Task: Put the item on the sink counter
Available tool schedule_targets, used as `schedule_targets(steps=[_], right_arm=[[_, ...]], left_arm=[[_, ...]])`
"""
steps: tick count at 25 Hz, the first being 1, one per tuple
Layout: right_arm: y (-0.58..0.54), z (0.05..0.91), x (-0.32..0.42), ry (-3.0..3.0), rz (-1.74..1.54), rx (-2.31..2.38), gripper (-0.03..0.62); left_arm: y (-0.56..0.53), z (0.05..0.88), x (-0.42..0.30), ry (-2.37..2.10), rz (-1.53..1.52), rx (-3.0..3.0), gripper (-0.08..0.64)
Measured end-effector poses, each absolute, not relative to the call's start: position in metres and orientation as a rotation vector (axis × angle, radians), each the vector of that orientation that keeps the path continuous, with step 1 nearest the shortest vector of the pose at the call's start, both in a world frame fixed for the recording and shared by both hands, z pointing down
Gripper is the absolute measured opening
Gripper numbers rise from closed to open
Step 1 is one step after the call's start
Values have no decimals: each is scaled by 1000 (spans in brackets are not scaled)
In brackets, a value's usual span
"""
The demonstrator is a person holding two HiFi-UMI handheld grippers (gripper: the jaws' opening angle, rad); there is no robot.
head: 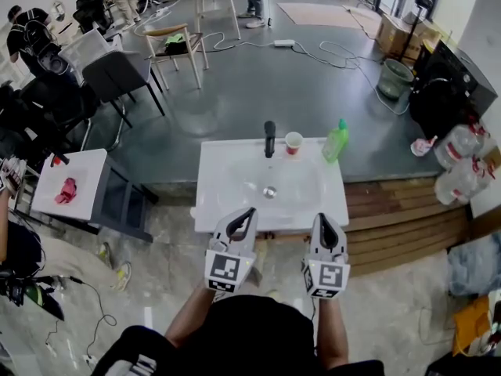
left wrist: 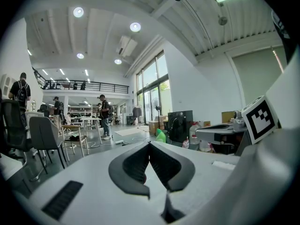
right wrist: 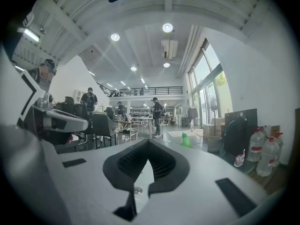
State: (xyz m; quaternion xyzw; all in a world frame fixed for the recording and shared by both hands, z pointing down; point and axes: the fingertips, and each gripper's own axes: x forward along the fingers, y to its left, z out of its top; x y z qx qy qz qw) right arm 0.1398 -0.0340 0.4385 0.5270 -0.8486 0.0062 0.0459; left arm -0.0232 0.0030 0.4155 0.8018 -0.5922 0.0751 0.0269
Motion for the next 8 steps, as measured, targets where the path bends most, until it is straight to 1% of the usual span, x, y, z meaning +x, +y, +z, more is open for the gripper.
schedule_targets(steps=[5,8], right_arm=[[-33,425,135,-2545,38,1598,-2],[-34,431,138,-2563,38,1610,-2]], left_arm=[[2,414,-25,-1836,231,2477,3],[2,414,-24,-1834,226,2479,2]])
